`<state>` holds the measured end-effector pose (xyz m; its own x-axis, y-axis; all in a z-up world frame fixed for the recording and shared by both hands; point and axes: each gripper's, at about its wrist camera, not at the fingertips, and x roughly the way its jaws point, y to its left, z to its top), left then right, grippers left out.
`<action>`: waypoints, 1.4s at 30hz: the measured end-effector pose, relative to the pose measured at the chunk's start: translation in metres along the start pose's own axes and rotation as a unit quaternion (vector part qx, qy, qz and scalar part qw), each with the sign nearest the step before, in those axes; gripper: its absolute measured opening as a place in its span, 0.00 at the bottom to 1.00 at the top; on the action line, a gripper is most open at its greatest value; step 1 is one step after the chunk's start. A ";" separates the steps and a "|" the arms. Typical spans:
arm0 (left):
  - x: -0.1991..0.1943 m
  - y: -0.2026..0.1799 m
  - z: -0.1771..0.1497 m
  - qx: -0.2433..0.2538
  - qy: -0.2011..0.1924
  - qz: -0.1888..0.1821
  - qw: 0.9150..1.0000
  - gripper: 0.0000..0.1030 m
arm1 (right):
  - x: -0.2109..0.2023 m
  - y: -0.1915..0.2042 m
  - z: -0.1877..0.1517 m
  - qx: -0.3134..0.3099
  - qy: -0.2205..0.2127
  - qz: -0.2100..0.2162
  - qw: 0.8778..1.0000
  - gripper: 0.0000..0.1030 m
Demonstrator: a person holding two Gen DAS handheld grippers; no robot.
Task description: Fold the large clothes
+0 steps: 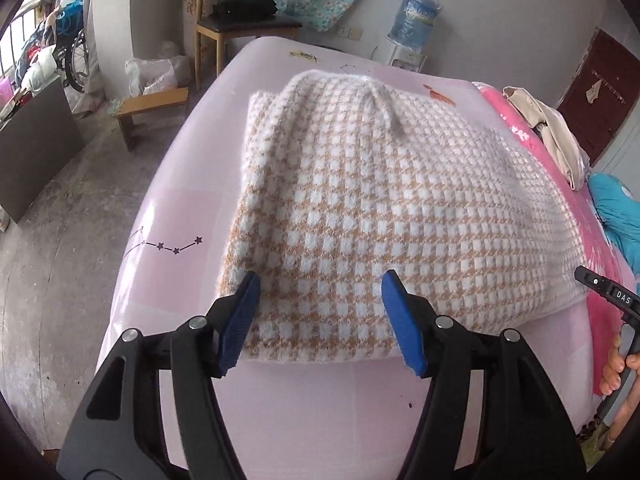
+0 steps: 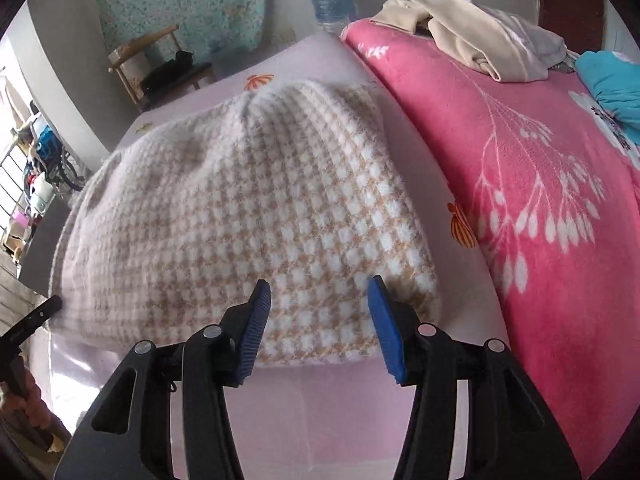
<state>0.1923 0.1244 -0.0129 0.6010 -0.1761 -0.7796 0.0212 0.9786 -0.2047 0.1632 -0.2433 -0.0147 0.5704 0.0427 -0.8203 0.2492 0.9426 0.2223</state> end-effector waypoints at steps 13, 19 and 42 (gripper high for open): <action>-0.106 -0.062 -0.027 0.072 -0.107 0.014 0.992 0.92 | -0.069 0.084 -0.044 -0.111 -0.028 0.017 0.993 0.90; -0.133 -0.080 -0.028 0.082 -0.145 0.040 0.985 0.92 | -0.093 0.100 -0.048 -0.131 -0.070 -0.027 0.989 0.94; -0.103 -0.082 -0.028 0.049 -0.095 0.128 0.986 0.92 | -0.089 0.103 -0.048 -0.133 -0.065 -0.045 0.988 0.94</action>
<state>0.1066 0.0595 0.0673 0.7359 0.0918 -0.6709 -0.0790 0.9956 0.0496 0.1006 -0.1342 0.0557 0.6549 -0.0714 -0.7524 0.0987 0.9951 -0.0085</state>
